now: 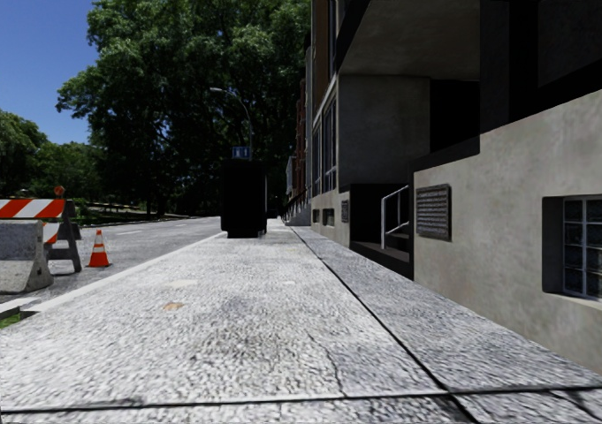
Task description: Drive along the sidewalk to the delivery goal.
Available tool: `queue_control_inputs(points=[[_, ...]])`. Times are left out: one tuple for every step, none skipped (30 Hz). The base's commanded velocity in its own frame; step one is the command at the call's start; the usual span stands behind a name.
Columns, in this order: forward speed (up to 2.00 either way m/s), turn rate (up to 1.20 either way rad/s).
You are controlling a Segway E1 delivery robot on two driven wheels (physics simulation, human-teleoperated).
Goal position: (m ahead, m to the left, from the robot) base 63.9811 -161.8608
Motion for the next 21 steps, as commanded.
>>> queue_control_inputs(points=[[2.0, 0.0], [2.0, 0.0], [2.0, 0.0], [2.0, 0.0], [2.0, 0.0], [2.0, 0.0], [2.0, 0.0], [2.0, 0.0], [2.0, 0.0], [2.0, 0.0], [2.0, 0.0], [2.0, 0.0], [2.0, 0.0], [2.0, 0.0], [2.0, 0.0], [2.0, 0.0], [2.0, 0.0], [2.0, 0.0], [2.0, 0.0], [2.0, 0.0], [2.0, 0.0]])
